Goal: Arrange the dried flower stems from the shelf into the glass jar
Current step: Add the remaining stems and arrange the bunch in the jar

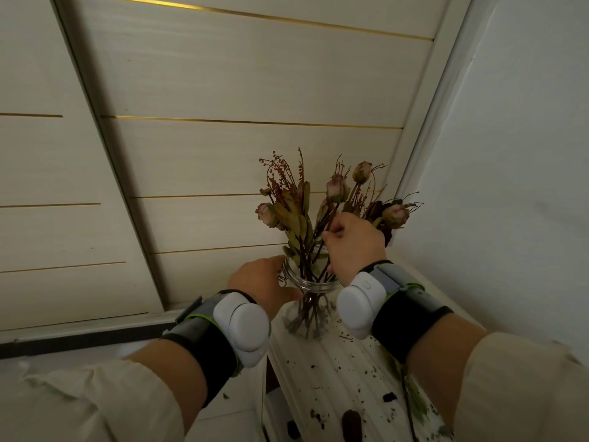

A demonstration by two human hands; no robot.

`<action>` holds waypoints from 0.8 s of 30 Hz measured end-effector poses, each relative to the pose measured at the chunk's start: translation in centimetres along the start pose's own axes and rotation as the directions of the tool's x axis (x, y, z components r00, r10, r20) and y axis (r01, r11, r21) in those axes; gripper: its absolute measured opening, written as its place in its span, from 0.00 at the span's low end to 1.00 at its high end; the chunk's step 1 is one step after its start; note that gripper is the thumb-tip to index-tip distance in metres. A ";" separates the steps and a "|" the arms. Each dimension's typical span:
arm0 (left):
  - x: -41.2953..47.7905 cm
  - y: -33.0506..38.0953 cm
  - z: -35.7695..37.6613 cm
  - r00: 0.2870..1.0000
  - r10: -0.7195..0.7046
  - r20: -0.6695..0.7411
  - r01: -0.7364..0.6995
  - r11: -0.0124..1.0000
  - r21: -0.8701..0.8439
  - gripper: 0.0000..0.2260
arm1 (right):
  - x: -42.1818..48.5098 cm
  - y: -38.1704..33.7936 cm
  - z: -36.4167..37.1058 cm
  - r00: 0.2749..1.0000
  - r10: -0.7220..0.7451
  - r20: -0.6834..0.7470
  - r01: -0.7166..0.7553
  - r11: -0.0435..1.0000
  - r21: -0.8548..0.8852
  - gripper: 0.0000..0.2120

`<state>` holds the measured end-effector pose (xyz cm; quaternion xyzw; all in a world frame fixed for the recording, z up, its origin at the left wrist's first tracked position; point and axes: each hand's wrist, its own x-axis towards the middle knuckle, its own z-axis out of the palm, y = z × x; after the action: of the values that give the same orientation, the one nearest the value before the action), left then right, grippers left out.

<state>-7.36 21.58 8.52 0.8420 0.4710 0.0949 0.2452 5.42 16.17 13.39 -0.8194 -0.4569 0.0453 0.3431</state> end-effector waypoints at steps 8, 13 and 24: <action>0.2 -0.1 0.0 1.000 0.010 0.013 -0.010 0.999 0.031 0.28 | -0.1 0.3 1.1 0.998 0.020 0.051 -0.018 0.999 -0.034 0.07; 0.4 -0.2 0.2 1.000 0.013 0.007 -0.014 1.000 0.014 0.26 | 0.5 0.2 0.7 0.996 0.032 0.089 -0.025 0.997 -0.074 0.07; 0.5 -0.2 0.3 1.000 0.011 0.008 -0.011 1.000 0.026 0.24 | 0.6 -0.4 0.5 0.968 0.094 0.234 -0.039 0.972 -0.231 0.11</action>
<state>-7.13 22.03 8.15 0.8481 0.4666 0.0869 0.2357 5.31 17.08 13.37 -0.8561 -0.4697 0.1052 0.1879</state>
